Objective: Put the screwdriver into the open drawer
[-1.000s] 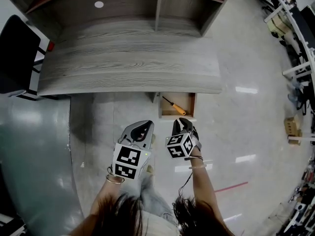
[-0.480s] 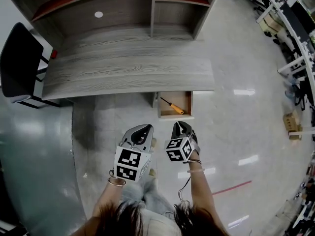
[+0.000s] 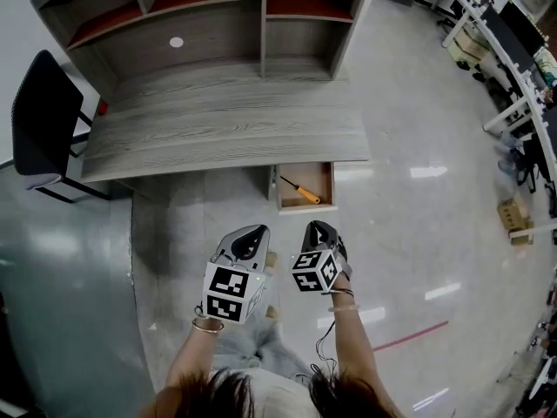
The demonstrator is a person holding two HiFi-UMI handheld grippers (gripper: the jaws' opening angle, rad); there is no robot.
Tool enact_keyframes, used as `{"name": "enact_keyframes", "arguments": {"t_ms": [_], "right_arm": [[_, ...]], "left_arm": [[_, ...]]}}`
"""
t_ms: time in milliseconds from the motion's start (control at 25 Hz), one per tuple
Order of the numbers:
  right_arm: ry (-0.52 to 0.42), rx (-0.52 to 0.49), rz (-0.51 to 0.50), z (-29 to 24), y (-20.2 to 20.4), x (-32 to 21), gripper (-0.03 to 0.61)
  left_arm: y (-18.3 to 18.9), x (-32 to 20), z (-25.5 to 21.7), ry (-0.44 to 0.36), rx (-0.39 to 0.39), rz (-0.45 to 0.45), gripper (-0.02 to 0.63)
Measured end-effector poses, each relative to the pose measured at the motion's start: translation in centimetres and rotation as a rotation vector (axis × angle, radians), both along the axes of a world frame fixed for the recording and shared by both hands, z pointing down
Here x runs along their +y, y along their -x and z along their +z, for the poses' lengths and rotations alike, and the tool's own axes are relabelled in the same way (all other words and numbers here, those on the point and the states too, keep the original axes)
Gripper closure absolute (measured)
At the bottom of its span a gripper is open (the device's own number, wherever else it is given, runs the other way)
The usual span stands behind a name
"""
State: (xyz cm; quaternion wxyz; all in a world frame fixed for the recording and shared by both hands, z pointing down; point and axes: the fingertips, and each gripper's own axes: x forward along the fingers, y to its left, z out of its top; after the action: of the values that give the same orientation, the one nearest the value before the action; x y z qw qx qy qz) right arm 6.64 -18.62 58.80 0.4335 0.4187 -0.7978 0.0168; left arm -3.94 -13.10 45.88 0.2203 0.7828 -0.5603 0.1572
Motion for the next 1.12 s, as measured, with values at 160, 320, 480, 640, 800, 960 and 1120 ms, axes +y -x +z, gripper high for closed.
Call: {"name": "enact_keyframes", "arguments": {"t_ms": [160,320,480,640,800,960,1120], "right_arm": [[-0.021,-0.016,0.011,-1.4,-0.4,1.2,0.549],[-0.042,-0.034,0.021,-2.8,-0.8,2.5,0.551],[-0.069,-0.057,0.031,-4.5,-0.8,3.8,0.551],[-0.095,-0.075,0.04,-6.1,-1.0,5.2,0.551],[-0.113,-0.102,0.05,-7.7,-1.2,7.0,0.551],[-0.13,-0.118,0.058,-8.9,-1.5,8.7,0.551],[-0.139,-0.148,0.08,-10.1,-2.0,10.6,0.551]], "left_arm": [[-0.5,1.1,-0.9,-0.015,-0.004,0.003,0.598],[-0.8,2.4,-1.8,-0.031,-0.01,0.004,0.598],[-0.7,3.6,-2.6,-0.047,-0.012,-0.003,0.598],[-0.9,4.9,-3.4,-0.064,-0.018,0.002,0.598],[-1.2,6.0,-4.5,-0.084,-0.017,0.008,0.598],[-1.6,7.2,-5.5,-0.103,-0.024,0.023,0.598],[-1.8,8.6,-6.5,-0.119,-0.031,0.031,0.598]]}}
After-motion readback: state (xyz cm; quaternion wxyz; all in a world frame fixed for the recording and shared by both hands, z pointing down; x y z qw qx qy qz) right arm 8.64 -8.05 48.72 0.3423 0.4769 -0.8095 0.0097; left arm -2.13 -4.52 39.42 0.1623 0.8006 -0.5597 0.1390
